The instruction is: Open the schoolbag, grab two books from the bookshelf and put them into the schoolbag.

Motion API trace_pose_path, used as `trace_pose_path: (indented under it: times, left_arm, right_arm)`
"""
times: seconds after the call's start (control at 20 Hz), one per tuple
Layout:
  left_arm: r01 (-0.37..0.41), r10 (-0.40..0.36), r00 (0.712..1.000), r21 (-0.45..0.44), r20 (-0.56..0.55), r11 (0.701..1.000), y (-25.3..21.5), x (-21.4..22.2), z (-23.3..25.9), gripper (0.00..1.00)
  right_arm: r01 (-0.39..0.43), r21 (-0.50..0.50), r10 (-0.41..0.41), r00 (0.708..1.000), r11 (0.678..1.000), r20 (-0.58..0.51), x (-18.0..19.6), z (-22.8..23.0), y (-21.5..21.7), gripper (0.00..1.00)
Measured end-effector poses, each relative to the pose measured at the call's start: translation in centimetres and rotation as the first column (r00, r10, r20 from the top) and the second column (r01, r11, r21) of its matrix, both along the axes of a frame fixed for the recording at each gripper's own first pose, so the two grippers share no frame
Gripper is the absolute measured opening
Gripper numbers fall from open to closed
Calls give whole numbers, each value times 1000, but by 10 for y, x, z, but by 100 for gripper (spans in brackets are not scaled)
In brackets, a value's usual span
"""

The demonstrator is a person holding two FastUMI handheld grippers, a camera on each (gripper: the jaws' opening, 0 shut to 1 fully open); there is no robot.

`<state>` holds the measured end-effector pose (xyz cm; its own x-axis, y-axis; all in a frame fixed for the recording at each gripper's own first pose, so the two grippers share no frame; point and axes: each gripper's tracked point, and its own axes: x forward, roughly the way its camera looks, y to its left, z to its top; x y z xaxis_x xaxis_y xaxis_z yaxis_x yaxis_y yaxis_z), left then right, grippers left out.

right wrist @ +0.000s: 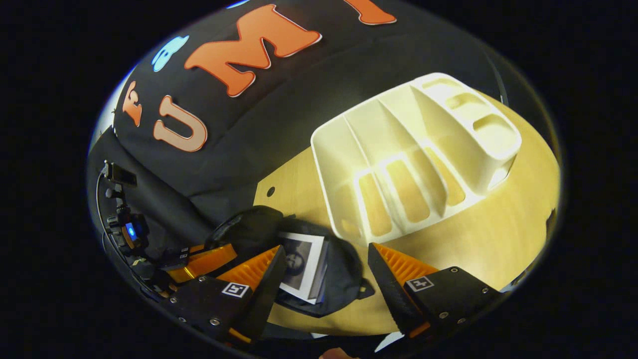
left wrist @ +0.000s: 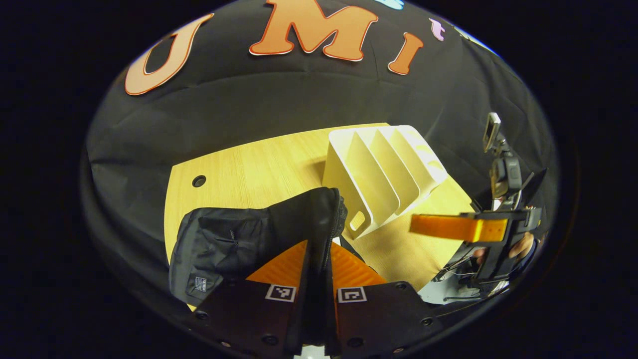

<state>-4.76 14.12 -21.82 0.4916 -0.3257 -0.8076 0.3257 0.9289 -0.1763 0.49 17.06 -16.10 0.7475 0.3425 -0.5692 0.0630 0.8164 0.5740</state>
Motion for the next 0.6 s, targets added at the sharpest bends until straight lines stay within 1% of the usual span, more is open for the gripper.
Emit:
trace_pose_path:
  times: [0.05,0.1,0.15,0.2,0.25,0.3,0.35,0.4,0.5,0.55,0.6]
  left_arm:
    - [-22,22,1000,-9,0,1000,-7,-2,3,19]
    - [-40,40,999,-37,-3,999,-19,-7,5,24]
    - [-57,56,998,-49,-3,997,-30,-8,8,39]
    - [-68,68,998,-44,8,997,-38,-8,13,46]
    - [-76,77,997,-32,23,997,-46,-9,16,56]
    - [-75,76,996,-31,38,997,-58,-10,22,57]
    - [-75,76,995,-27,69,997,-71,-7,31,63]
    - [-75,77,991,-20,109,997,-83,-4,40,64]
    - [-77,78,971,-11,225,997,-113,7,63,77]
    - [-84,82,957,-7,279,996,-127,13,77,90]
    - [-100,97,939,-10,329,995,-139,16,88,96]
  right_arm:
    - [5,-14,-5,1000,1000,21,-2,11,-15,99]
    - [10,-37,-8,998,999,56,-3,23,-34,98]
    - [2,-68,4,996,998,89,-5,36,-48,98]
    - [8,-114,5,994,993,112,-7,43,-64,98]
    - [7,-150,15,990,989,140,-7,51,-78,98]
    - [16,-191,16,986,981,165,-8,57,-92,98]
    - [21,-224,23,981,974,194,-8,65,-102,98]
    - [27,-263,30,977,964,211,-7,71,-113,98]
    - [48,-330,43,964,943,264,-9,82,-135,98]
    - [65,-368,49,955,928,293,-13,89,-147,98]
    - [81,-405,61,944,911,325,-15,95,-157,98]
